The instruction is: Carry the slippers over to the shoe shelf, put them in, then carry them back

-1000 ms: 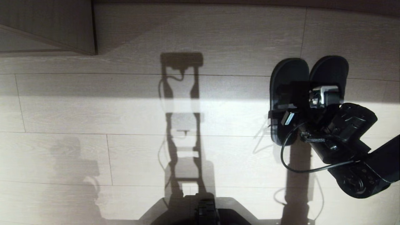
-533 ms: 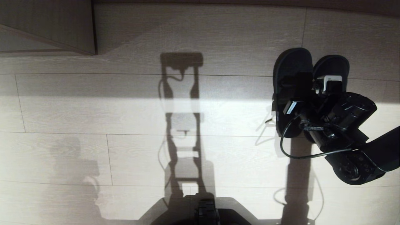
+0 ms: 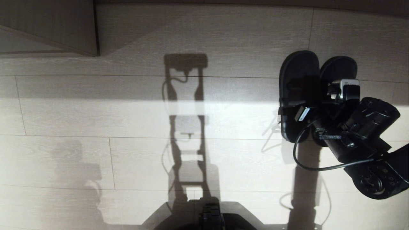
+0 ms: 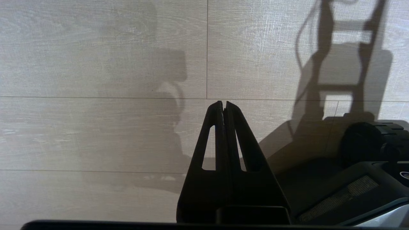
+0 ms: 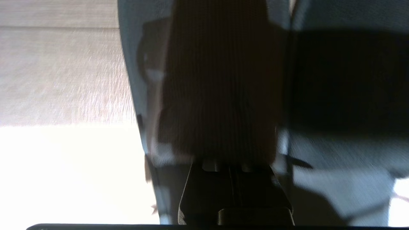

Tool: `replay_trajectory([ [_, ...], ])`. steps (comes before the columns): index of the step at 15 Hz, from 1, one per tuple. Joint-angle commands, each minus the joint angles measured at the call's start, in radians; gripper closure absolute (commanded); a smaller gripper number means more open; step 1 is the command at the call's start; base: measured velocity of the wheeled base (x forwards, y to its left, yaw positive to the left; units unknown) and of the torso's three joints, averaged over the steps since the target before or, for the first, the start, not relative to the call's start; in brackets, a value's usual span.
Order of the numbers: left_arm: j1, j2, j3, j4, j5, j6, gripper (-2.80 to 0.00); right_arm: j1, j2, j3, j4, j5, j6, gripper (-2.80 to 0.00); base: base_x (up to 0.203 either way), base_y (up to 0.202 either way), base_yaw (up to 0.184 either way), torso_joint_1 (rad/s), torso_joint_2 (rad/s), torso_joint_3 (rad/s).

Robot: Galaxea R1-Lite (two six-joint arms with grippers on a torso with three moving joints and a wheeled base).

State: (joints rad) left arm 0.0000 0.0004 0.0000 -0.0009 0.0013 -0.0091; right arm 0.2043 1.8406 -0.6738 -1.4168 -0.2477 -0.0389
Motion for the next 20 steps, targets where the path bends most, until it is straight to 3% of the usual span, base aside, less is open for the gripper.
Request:
replay_trajectory([
  [1, 0.000, -0.002, 0.000, -0.001, 0.000, 0.000, 0.00, 0.004, -0.058, 0.050, -0.012, 0.000, 0.001, 0.00, 0.000, 0.000, 0.000, 0.000, 0.00, 0.000],
  [10, 0.000, -0.002, 0.000, -0.001, 0.000, 0.000, 0.00, 0.026, -0.234, 0.347, -0.071, 0.003, 0.022, 0.00, 0.000, 0.000, 0.000, 0.000, 0.00, 0.000],
  [15, 0.000, -0.002, 0.000, -0.001, 0.000, 0.000, 0.00, 0.025, -0.560, 0.520, -0.060, -0.001, 0.012, 0.00, 0.000, 0.000, 0.000, 0.000, 0.00, 0.000],
  [18, 0.000, -0.002, 0.002, -0.001, 0.000, 0.000, 0.00, 0.023, -0.766, 0.570, 0.026, -0.004, -0.009, 0.00, 0.000, 0.000, 0.000, 0.000, 0.00, 0.000],
  [20, 0.002, -0.002, 0.000, -0.001, 0.000, 0.000, 0.00, 0.006, -0.952, 0.580, 0.163, -0.006, -0.024, 0.00, 0.000, 0.000, 0.000, 0.000, 0.00, 0.000],
])
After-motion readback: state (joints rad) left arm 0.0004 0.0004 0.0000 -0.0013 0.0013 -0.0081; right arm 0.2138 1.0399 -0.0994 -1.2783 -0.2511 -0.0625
